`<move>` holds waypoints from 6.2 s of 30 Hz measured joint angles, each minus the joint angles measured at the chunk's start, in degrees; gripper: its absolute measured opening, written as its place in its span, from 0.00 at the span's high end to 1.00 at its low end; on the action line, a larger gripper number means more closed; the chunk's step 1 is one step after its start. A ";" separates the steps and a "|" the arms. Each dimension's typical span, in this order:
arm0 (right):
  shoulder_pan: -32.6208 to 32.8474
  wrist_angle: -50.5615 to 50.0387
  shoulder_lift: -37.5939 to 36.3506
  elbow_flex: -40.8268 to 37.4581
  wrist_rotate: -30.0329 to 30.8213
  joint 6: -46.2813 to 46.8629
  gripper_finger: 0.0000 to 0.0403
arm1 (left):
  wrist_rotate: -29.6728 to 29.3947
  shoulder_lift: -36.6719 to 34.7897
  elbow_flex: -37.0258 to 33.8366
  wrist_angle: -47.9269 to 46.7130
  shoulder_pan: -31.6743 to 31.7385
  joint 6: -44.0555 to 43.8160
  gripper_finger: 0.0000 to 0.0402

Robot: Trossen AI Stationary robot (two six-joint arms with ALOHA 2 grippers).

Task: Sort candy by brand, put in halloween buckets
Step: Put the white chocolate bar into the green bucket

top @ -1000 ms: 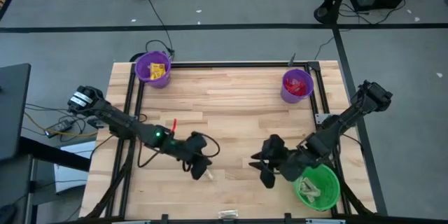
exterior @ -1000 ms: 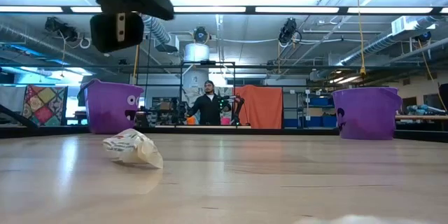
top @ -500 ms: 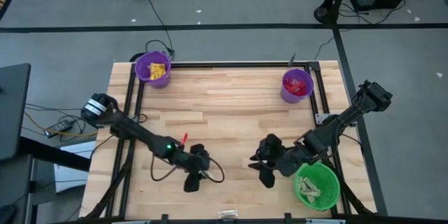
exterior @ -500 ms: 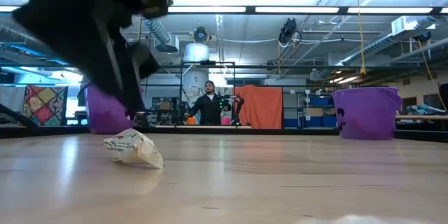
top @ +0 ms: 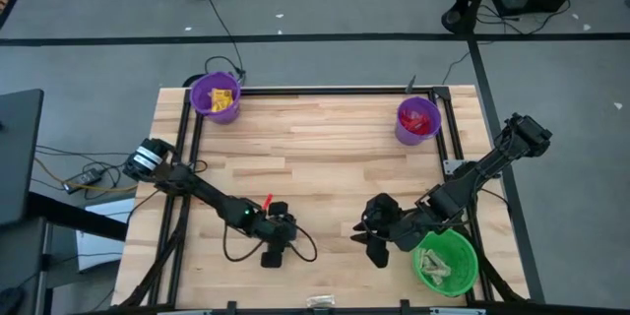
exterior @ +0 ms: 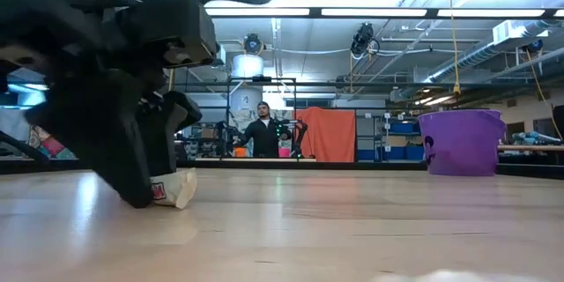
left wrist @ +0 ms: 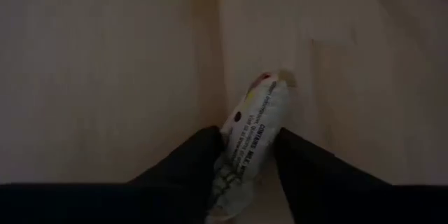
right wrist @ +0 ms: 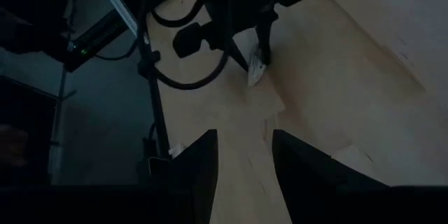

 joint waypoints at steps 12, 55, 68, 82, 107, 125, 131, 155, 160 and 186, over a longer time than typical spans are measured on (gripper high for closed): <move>-0.02 5.33 0.04 -0.02 -2.78 0.57 0.64 | 0.12 -8.62 2.80 3.75 3.86 -10.73 0.95; -2.98 34.83 0.04 -0.04 15.39 -34.64 0.64 | 0.49 -17.22 2.82 43.60 8.56 -8.47 0.90; -3.56 34.64 -0.06 -0.02 16.04 -33.03 0.95 | -0.88 -17.22 2.80 44.37 9.02 -8.33 0.88; -2.14 30.79 -0.89 0.04 19.93 -31.64 0.99 | -2.14 -17.19 2.80 41.99 9.41 -4.64 0.62; 18.48 -19.07 -14.97 -0.02 -7.61 22.55 0.98 | 4.41 -15.89 2.86 29.17 9.28 -8.48 0.60; 26.84 -37.13 -4.69 -0.04 -24.68 41.27 0.77 | 6.52 -5.44 2.86 29.07 5.29 -11.82 0.61; 26.92 -41.29 -5.59 0.02 -15.57 43.95 0.72 | 9.67 -5.05 2.84 27.33 -0.81 3.75 0.61; 21.02 -26.52 -12.17 0.09 11.00 18.48 0.73 | -3.51 13.23 12.72 30.52 -13.67 -6.04 0.61; 18.83 -22.10 -12.17 0.13 22.08 9.36 0.74 | -4.45 14.67 17.16 23.36 -13.56 -7.14 0.61; 12.02 -14.74 -12.17 0.13 18.75 -5.20 0.76 | -10.17 14.61 17.99 16.61 -13.19 -14.85 0.61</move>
